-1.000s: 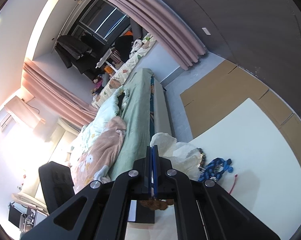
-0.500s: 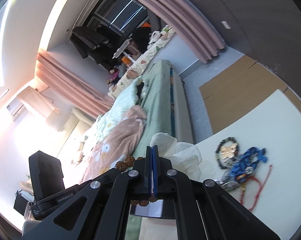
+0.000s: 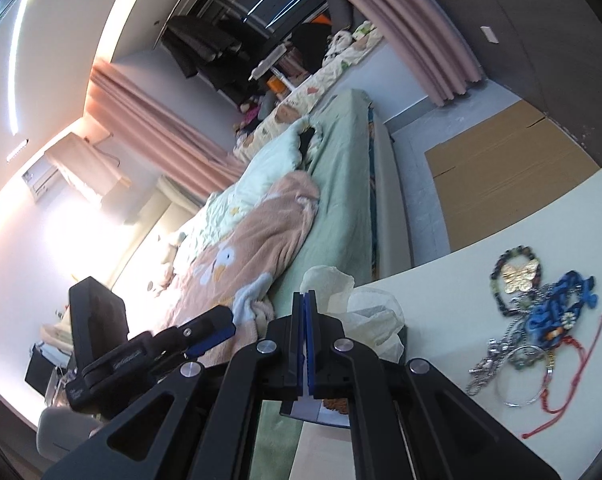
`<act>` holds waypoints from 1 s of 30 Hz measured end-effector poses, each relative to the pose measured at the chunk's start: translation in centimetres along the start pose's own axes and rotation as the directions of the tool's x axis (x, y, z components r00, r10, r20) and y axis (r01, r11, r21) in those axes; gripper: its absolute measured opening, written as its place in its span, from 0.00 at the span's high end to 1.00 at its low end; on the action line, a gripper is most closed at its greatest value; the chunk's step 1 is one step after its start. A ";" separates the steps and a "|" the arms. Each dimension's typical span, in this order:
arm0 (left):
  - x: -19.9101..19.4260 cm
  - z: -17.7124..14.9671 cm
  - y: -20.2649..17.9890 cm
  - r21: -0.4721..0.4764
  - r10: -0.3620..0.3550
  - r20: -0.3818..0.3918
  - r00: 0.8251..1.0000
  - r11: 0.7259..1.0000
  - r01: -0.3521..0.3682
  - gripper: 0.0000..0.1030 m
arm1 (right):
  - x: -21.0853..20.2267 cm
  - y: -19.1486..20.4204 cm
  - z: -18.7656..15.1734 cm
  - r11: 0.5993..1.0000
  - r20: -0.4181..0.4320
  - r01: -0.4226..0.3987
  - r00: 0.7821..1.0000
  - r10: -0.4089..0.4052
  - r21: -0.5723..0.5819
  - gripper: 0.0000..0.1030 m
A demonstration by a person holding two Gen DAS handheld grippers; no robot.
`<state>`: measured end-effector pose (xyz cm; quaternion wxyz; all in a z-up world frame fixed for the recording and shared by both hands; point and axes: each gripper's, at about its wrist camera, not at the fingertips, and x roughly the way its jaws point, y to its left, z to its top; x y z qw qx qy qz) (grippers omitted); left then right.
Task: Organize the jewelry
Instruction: 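Place the white pouch into the black box with the right tool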
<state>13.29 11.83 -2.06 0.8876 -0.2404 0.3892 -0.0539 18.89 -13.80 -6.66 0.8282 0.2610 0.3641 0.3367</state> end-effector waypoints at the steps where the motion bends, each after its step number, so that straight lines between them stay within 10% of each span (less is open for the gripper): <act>1: -0.1 0.1 0.4 -0.006 0.003 0.001 1.000 1.000 -0.003 0.38 | 0.3 0.2 -0.1 1.000 -0.008 -0.006 1.000 0.006 -0.003 0.99; 6: -0.6 0.5 1.9 -0.031 0.024 0.016 1.000 0.999 -0.023 0.20 | 3.4 0.9 -0.6 1.000 -0.109 -0.018 0.994 0.018 -0.005 0.90; 10: -0.9 0.4 2.2 -0.046 0.022 0.024 0.999 0.999 -0.021 0.15 | 2.2 -0.4 -0.6 0.998 -0.065 0.063 0.996 -0.061 0.030 0.30; 16: -0.2 0.2 0.8 -0.025 0.015 0.014 1.000 1.000 -0.014 0.14 | -1.1 -2.3 0.3 0.983 -0.009 0.180 0.984 -0.180 0.038 0.27; 21: 0.7 -0.2 -1.0 0.006 0.010 0.004 1.000 1.000 -0.010 0.14 | -2.7 -3.2 0.7 0.927 0.021 0.375 0.927 -0.375 -0.013 0.16; 30: 2.2 -1.3 -4.5 0.075 0.011 -0.017 1.000 0.997 -0.009 0.14 | -5.6 -4.5 1.4 0.876 0.039 0.480 0.877 -0.479 -0.050 0.07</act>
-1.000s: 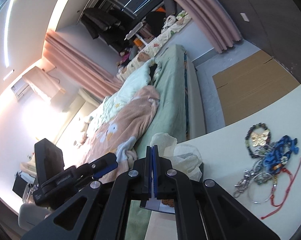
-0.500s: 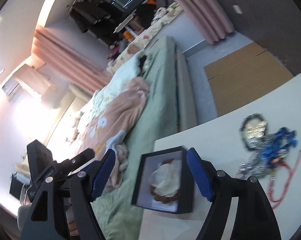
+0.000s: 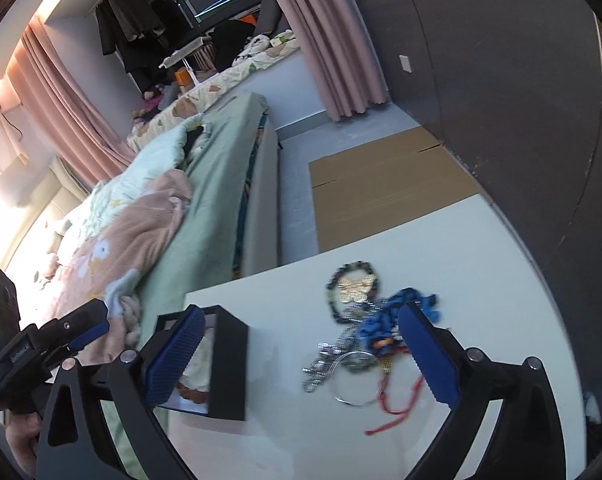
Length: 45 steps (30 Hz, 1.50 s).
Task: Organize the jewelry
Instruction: 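Place the white pouch into the black box with the right tool, then grasp the blue braided cord with the left tool and lift it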
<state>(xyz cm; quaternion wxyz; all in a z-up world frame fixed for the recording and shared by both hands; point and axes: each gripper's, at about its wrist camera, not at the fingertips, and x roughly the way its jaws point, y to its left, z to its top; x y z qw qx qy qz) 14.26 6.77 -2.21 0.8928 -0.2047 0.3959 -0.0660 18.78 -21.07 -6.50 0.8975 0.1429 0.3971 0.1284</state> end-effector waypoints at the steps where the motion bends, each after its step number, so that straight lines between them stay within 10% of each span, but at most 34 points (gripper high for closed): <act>1: 0.2 -0.1 -0.5 0.007 0.000 0.001 1.000 1.000 0.000 0.14 | -0.1 -0.2 0.0 1.000 -0.001 0.005 1.000 -0.005 0.001 0.07; 22: 5.0 -2.5 -9.0 0.129 -0.035 -0.049 0.998 0.991 0.041 0.15 | -3.6 -8.1 0.2 0.985 -0.038 0.163 0.986 -0.161 0.054 0.07; 35: 9.0 -4.9 -12.0 0.191 -0.029 -0.160 0.987 0.980 0.060 0.55 | -4.2 -10.6 0.5 0.984 -0.059 0.148 0.988 -0.143 0.103 0.11; 45: 12.2 -6.4 -14.7 0.241 -0.035 -0.214 0.976 0.966 0.088 0.55 | -4.1 -12.4 0.6 0.975 -0.075 0.122 0.991 -0.110 0.183 0.18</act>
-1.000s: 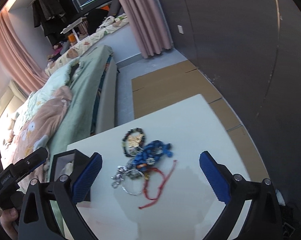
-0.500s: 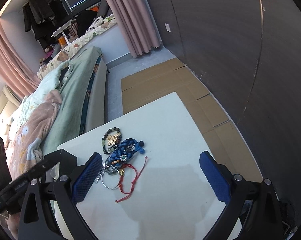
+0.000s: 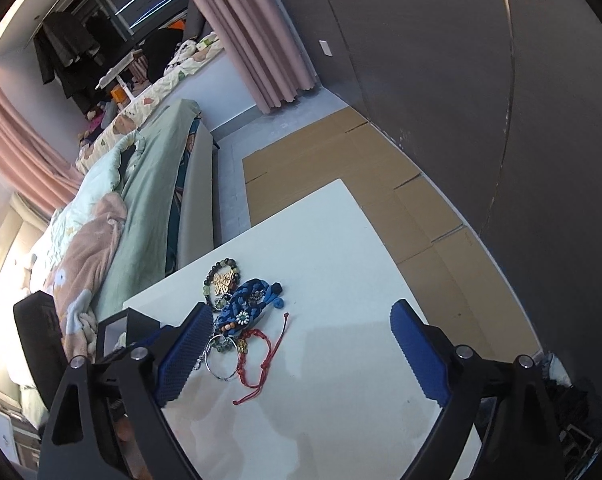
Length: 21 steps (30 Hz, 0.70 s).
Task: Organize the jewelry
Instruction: 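Grasp the blue braided cord with the left tool and lift it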
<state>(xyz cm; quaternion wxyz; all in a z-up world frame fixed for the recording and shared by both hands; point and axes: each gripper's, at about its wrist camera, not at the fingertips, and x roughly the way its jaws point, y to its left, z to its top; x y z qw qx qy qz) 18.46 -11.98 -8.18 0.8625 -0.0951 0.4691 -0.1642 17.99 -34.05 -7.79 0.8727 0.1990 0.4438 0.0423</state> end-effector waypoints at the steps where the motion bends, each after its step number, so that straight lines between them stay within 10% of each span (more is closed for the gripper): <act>1: 0.5 0.1 -0.3 0.010 -0.001 -0.010 1.000 1.000 0.002 0.55 | 0.2 -0.2 0.0 1.000 -0.008 -0.005 1.000 0.005 0.010 0.19; 13: 4.1 0.1 -1.6 0.099 0.058 -0.012 0.998 0.994 -0.057 0.41 | 2.0 -1.4 -0.4 0.998 -0.082 -0.020 0.996 0.025 0.063 0.29; 21: 4.0 0.1 -1.5 0.139 0.053 -0.019 0.998 0.989 -0.050 0.84 | 2.9 -0.8 -0.7 0.997 -0.106 -0.035 0.993 0.042 0.064 0.33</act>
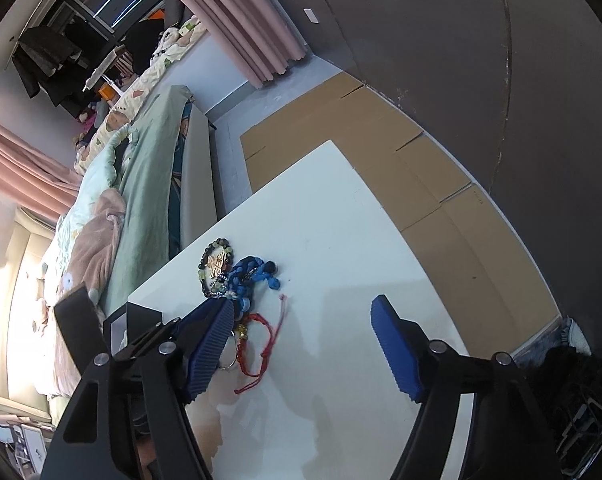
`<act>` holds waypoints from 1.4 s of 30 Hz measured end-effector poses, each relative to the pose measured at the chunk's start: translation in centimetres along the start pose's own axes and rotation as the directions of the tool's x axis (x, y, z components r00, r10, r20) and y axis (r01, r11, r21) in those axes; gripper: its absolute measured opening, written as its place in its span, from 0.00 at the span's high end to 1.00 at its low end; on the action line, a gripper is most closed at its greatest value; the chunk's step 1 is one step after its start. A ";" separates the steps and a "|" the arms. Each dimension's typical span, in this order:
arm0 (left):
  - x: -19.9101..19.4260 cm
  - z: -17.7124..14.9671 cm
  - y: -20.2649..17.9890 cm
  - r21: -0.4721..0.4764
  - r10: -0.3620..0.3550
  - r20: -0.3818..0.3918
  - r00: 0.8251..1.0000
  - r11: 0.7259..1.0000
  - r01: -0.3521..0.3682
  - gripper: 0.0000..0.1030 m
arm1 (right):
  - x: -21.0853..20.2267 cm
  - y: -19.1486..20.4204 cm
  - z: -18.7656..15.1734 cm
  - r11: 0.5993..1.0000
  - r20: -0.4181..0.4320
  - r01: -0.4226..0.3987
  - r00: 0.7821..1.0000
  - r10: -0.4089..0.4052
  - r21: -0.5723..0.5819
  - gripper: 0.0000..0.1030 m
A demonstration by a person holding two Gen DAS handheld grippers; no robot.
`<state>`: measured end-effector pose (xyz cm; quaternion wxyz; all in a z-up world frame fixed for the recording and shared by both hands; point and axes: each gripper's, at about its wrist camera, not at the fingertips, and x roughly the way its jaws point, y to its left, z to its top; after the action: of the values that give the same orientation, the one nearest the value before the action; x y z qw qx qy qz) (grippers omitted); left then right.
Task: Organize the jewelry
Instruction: 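Grasp the blue braided cord with the left tool and lift it, then lower the blue cord into the black box and open the left tool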
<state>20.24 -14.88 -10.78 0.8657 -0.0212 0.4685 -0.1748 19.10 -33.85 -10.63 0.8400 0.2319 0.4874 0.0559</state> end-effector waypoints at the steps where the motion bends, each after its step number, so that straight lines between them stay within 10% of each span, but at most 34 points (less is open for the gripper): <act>1: -0.2 0.0 0.1 -0.006 -0.010 0.001 1.000 1.000 0.010 0.87 | 0.1 -0.1 0.0 1.000 -0.004 -0.004 1.000 0.004 -0.001 0.34; 19: -7.7 0.4 4.4 -0.138 -0.104 0.135 0.985 0.983 0.123 0.88 | 6.5 2.8 -2.7 0.997 -0.211 -0.037 0.977 0.023 -0.065 0.70; 29: -12.1 -0.3 7.3 -0.185 -0.103 0.192 0.976 0.973 0.139 0.88 | 9.1 6.5 -4.3 0.963 -0.171 0.135 0.969 -0.178 -0.235 0.78; 33: -13.8 -0.8 9.1 -0.211 -0.090 0.206 0.974 0.968 0.134 0.88 | 9.4 8.0 -4.8 0.905 -0.102 0.253 0.948 -0.303 -0.341 0.99; 42: -15.7 -2.0 13.3 -0.281 -0.065 0.202 0.977 0.952 0.122 0.88 | 6.4 8.6 -3.1 0.965 -0.098 0.070 0.990 -0.098 -0.253 0.99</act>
<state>14.52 2.93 -1.97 0.8846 -0.1874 0.4027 -0.1419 20.97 -23.13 -13.12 0.8360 0.1001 0.5314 0.0936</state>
